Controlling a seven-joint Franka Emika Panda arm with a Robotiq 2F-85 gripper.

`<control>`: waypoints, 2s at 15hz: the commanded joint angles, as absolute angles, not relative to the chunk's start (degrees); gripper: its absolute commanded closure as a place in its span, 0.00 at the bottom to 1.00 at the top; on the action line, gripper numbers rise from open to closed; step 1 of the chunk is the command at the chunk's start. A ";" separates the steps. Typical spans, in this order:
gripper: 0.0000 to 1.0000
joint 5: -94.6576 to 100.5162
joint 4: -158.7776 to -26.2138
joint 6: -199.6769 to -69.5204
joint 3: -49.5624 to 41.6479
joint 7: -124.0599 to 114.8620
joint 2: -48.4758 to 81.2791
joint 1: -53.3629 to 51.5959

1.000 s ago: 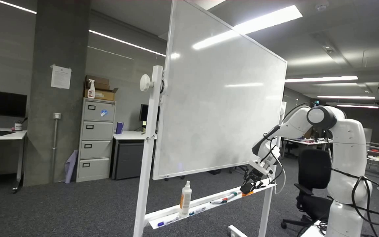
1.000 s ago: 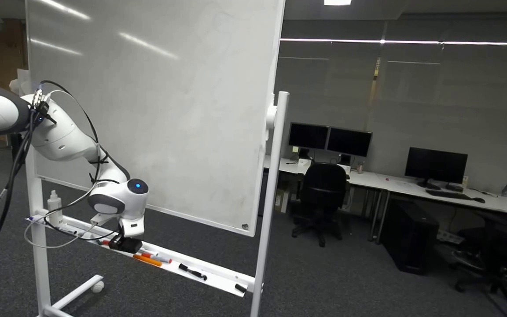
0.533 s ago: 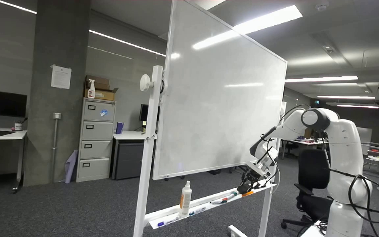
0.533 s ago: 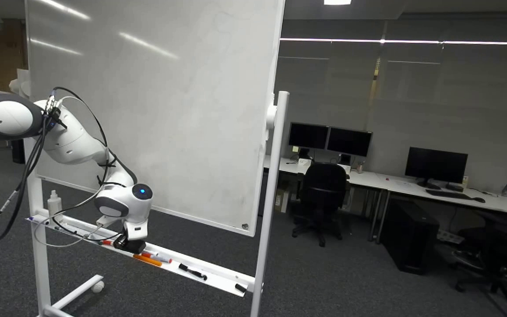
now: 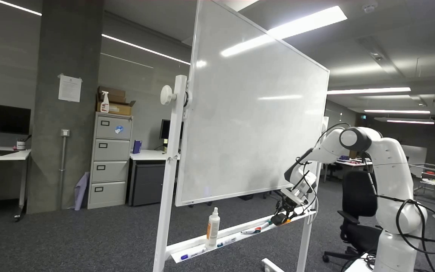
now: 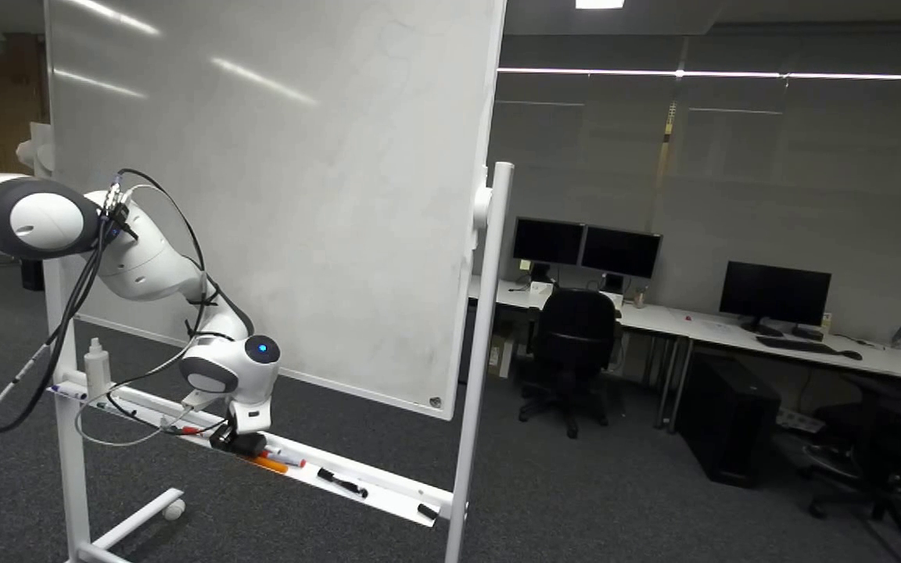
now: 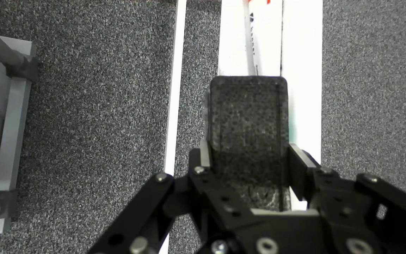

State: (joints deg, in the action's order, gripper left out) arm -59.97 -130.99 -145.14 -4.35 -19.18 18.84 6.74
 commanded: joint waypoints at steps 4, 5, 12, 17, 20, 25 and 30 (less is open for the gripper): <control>0.70 -61.03 -127.77 -144.96 -4.79 -17.39 21.57 6.73; 0.70 -60.77 -127.68 -144.85 -4.83 -17.61 21.83 6.67; 0.70 -60.99 -127.42 -145.05 -4.75 -17.35 22.04 6.67; 0.05 -60.39 -127.74 -145.20 -4.85 -17.01 21.95 6.53; 0.00 -60.51 -127.95 -145.43 -4.81 -16.28 21.82 6.53; 0.00 -61.21 -130.85 -150.82 -3.83 -9.85 19.69 5.53; 0.00 -63.36 -134.73 -156.31 -0.80 0.69 17.32 5.14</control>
State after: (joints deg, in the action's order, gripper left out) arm -60.43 -130.58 -153.27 -2.51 -5.86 21.29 5.23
